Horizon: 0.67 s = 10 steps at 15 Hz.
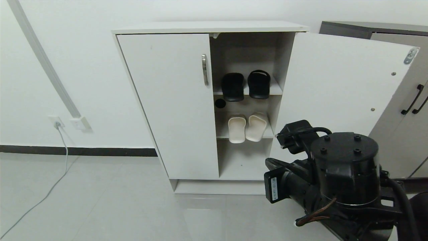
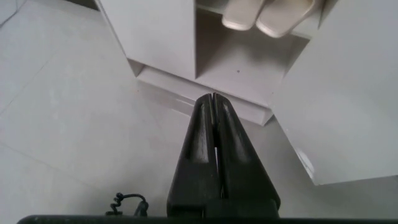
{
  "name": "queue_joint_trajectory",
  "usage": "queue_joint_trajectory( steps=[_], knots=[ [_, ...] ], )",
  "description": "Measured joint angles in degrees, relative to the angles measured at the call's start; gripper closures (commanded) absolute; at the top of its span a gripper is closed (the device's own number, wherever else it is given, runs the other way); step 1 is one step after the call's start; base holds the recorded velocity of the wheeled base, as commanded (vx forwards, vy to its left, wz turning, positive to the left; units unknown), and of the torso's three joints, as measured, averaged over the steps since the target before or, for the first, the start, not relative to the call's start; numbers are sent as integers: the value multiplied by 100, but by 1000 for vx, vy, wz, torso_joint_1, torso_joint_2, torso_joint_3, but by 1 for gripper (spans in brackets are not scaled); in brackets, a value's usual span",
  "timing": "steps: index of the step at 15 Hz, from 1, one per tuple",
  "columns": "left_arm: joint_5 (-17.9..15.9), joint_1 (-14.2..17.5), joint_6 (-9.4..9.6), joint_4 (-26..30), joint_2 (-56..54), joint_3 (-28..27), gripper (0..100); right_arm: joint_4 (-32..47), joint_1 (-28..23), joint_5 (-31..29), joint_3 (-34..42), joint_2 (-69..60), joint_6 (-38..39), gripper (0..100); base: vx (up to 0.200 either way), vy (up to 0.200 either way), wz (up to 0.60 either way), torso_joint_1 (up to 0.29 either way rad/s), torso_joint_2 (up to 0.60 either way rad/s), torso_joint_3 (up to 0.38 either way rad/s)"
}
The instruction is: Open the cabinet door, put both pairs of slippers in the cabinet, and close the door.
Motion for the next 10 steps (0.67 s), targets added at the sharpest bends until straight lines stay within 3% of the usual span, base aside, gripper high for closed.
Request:
queue_joint_trajectory(
  steps=[5,10],
  knots=[
    [-2,0,0,0,0,0,100,6,6,13,0,2,-5,100,0,0,0,0,0,0],
    [-6,-2,0,9,0,0,100,30,-13,11,5,35,-5,100,0,0,0,23,-256,-310]
  ],
)
